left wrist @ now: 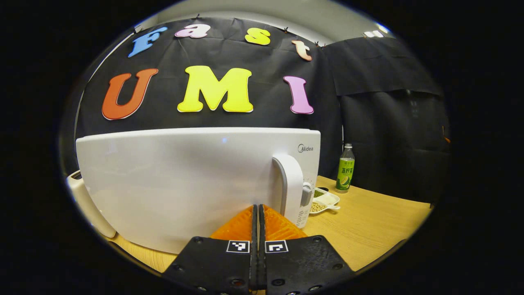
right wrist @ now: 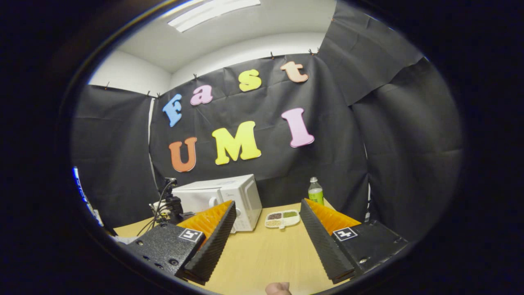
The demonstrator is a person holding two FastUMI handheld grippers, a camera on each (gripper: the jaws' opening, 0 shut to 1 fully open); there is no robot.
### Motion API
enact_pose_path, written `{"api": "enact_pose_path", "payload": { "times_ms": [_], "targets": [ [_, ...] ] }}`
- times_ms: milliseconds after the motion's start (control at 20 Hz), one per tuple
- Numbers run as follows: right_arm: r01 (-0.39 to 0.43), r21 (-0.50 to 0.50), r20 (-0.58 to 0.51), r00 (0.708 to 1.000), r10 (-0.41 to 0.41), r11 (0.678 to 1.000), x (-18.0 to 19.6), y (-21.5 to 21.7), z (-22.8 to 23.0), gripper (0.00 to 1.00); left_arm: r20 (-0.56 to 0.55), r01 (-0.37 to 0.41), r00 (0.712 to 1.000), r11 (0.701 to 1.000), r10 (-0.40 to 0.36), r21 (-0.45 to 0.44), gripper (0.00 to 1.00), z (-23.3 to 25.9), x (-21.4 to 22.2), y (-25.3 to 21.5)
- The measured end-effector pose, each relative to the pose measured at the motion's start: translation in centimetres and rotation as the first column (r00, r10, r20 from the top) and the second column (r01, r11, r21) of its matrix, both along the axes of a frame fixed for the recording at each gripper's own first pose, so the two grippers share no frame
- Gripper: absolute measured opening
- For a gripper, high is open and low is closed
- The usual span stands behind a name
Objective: Open the microwave oven with the left hand, put the food in, and close the microwave oven.
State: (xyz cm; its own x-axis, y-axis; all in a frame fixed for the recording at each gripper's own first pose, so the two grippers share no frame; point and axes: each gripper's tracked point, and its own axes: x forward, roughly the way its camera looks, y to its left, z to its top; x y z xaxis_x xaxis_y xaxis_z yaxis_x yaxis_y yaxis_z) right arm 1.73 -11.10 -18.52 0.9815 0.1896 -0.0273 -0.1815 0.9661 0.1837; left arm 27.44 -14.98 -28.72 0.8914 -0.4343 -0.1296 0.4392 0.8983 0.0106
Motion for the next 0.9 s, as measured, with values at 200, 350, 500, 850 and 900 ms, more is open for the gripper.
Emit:
{"api": "enact_pose_path", "payload": {
  "times_ms": [200, 350, 500, 850, 900],
  "targets": [
    [-0.006, 0.010, -0.030, 1.000, 0.006, 1.000, 1.2, -0.5, -1.7, 0.91, -0.001, 0.029, 1.000, 0.999, -0.029, -0.025, 0.00, -0.1, 0.2, -0.8],
    [-0.015, 0.024, -0.048, 0.999, 0.016, 1.000, 1.5, -0.2, -2.6, 1.00, -0.003, 0.036, 0.999, 0.999, -0.037, -0.037, 0.00, -0.1, 0.2, -0.9],
    [-0.021, 0.026, -0.055, 0.998, 0.023, 0.999, 1.5, 0.0, -2.9, 1.00, 0.010, 0.020, 1.000, 1.000, -0.020, -0.017, 0.00, 0.1, 0.4, -0.8],
    [-0.018, 0.008, -0.071, 0.997, 0.018, 1.000, 1.1, 0.7, -3.5, 1.00, -0.005, -0.005, 1.000, 0.999, 0.005, -0.032, 0.00, -0.1, 1.7, -0.5],
    [-0.023, 0.014, -0.077, 0.997, 0.024, 1.000, 1.0, 0.9, -3.6, 1.00, -0.004, -0.007, 1.000, 0.999, 0.006, -0.047, 0.00, 0.3, 0.7, -0.8]
  ]
}}
